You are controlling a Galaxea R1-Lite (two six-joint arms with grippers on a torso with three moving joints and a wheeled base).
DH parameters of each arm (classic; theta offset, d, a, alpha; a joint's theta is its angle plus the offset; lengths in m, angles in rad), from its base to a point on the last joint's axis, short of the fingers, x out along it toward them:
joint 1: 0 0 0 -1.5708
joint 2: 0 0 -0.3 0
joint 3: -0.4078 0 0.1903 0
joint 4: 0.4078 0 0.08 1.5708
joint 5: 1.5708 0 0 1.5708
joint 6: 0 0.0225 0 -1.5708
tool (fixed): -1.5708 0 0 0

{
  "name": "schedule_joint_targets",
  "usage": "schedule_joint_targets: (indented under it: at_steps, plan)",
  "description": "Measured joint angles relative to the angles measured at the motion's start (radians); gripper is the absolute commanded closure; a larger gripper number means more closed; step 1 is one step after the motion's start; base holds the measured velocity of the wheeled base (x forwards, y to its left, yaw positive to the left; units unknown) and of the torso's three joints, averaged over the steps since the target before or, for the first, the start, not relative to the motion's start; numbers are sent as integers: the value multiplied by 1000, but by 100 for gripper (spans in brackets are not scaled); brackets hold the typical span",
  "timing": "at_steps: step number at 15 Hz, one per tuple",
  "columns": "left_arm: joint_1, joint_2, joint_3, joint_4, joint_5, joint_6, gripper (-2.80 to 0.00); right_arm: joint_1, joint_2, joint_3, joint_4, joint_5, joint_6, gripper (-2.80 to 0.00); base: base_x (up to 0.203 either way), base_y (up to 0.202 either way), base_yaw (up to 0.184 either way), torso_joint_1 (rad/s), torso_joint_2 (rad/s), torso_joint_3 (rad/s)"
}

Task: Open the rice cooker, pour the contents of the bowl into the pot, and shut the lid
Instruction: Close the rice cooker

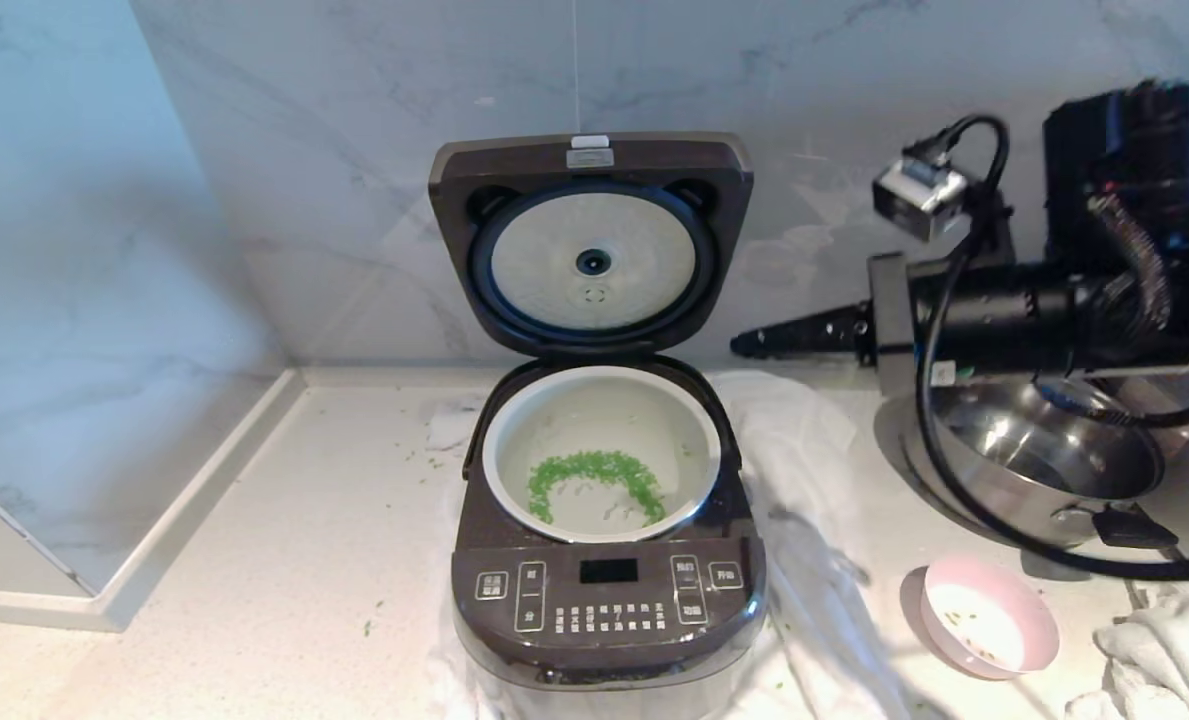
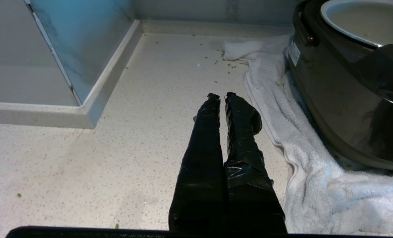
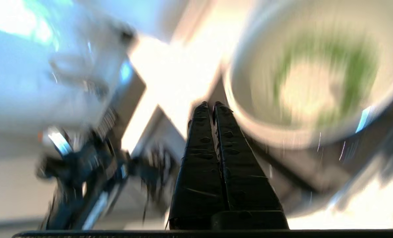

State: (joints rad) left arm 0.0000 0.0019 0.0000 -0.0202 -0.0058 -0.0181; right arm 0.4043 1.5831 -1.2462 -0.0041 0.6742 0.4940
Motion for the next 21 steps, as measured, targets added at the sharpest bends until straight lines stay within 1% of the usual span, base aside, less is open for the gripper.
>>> schedule_joint_targets:
  at_steps: [2,5,8,10,11,12,13,16,17,19,21]
  plan:
    - [0,0,0,0,0,0,0,-35,-20,-138,9,-29,0,0,0,0,0,0,0,0]
    - [0,0,0,0,0,0,0,-76,4,-352,55,-41,1,0,0,0,0,0,0,0]
    - [0,0,0,0,0,-1,0,-138,102,-536,72,-41,-3,0,0,0,0,0,0,0]
    - [0,0,0,-2,0,-2,0,-197,191,-632,68,-18,-18,0,0,0,0,0,0,0]
    - [0,0,0,-1,0,-2,0,-224,234,-660,55,15,-41,0,0,0,0,0,0,0]
    - [0,0,0,-1,0,-2,0,-248,278,-678,40,68,-82,0,0,0,0,0,0,0]
    - [0,0,0,-1,0,-2,0,-260,307,-684,31,115,-112,0,0,0,0,0,0,0]
    - [0,0,0,-1,0,-3,0,-275,356,-659,27,281,-164,0,0,0,0,0,0,0]
    - [0,0,0,0,0,-3,0,-276,365,-646,27,317,-190,0,0,0,0,0,0,0]
    - [0,0,0,-1,0,-3,0,-277,386,-636,27,359,-238,0,0,0,0,0,0,0]
    - [0,0,0,-1,0,-3,0,-273,411,-640,21,380,-248,0,0,0,0,0,0,0]
